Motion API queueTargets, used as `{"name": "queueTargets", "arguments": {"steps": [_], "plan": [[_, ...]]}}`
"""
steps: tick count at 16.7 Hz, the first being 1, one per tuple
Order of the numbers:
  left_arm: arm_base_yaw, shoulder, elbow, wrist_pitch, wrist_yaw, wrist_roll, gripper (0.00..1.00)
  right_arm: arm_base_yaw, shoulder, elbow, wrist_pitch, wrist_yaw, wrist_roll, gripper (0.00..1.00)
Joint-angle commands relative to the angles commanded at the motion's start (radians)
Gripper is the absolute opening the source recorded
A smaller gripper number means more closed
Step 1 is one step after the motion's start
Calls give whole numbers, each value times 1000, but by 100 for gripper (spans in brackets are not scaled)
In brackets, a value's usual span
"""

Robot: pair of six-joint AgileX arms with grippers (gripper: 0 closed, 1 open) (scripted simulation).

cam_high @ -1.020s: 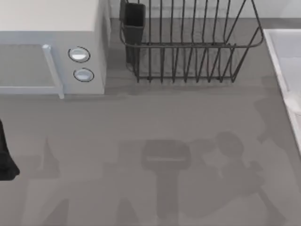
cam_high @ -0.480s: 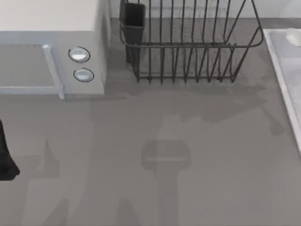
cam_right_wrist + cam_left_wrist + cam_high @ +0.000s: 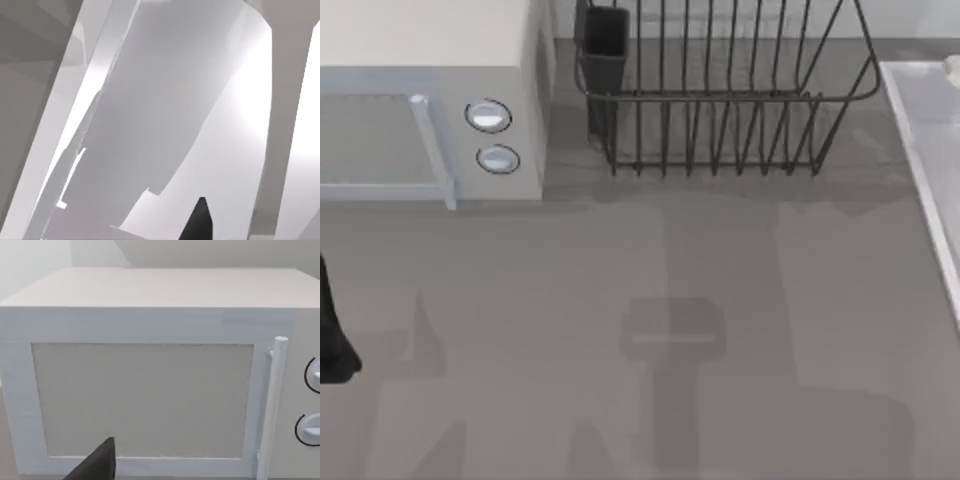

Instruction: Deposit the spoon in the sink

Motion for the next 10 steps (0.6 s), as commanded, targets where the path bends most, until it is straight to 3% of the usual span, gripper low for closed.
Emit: {"name": "queueTargets", "arguments": {"steps": [10], "plan": [[0,0,0,0,0,0,100,-1,55,71,-18,-1,-3,0]]}}
